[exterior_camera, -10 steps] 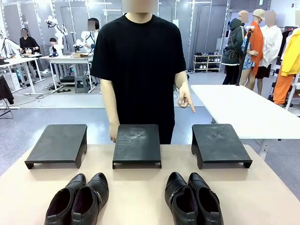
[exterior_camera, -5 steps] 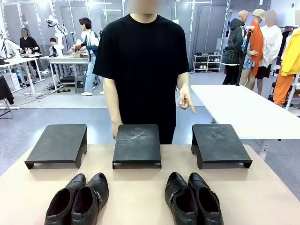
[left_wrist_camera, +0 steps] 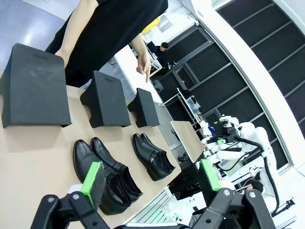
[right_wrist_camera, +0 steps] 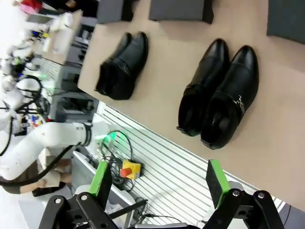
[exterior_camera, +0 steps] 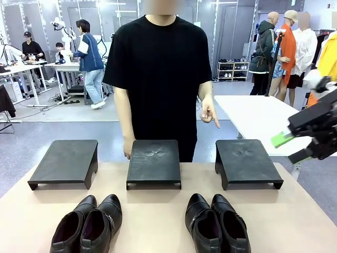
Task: Place the shoes on the stand as instructed by the person.
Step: Pick up one pair of Shoes and place it on the Shoes Stand indicated by the person.
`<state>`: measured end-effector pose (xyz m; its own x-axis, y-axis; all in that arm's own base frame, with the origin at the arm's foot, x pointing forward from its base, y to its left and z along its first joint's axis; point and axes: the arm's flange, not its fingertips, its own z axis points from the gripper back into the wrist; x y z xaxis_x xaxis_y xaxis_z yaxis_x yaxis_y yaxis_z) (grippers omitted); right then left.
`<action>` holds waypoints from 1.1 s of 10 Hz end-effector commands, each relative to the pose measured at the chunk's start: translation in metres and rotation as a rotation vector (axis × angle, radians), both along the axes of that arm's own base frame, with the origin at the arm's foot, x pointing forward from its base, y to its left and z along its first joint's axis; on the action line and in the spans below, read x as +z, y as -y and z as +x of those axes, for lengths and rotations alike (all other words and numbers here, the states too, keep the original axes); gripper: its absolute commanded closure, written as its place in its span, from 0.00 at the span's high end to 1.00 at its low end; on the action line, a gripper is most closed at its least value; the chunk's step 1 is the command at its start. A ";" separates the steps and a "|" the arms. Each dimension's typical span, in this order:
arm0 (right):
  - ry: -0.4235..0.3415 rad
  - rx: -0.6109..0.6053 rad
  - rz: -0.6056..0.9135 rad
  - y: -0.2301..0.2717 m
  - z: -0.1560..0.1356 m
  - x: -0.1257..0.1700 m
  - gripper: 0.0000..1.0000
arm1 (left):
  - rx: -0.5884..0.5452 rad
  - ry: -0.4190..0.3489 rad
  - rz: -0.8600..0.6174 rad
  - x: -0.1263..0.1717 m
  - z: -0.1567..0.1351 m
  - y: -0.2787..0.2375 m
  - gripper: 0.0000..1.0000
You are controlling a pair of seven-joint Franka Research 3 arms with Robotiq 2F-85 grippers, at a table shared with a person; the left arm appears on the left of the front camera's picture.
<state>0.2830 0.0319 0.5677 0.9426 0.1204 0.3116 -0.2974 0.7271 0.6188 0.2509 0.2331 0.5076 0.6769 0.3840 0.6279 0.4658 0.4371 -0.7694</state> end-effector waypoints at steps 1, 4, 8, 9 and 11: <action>-0.081 -0.043 -0.096 -0.025 0.010 -0.017 1.00 | -0.012 0.015 0.002 0.002 0.000 -0.002 1.00; -0.099 -0.146 -0.229 -0.065 0.022 -0.068 1.00 | -0.012 0.015 0.002 0.002 0.000 -0.002 1.00; -0.138 -0.204 -0.309 -0.092 0.030 -0.110 1.00 | -0.012 0.015 0.002 0.002 0.000 -0.002 1.00; -0.150 -0.209 -0.327 -0.098 0.030 -0.119 1.00 | -0.012 0.015 0.002 0.002 0.000 -0.002 1.00; -0.185 -0.181 -0.370 -0.111 0.029 -0.140 1.00 | -0.012 0.015 0.002 0.002 0.000 -0.002 1.00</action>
<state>0.3219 0.1392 0.4481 0.9920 0.0485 0.1164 -0.0867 0.9325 0.3505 0.2506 0.2331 0.5078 0.6773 0.3836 0.6278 0.4661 0.4365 -0.7696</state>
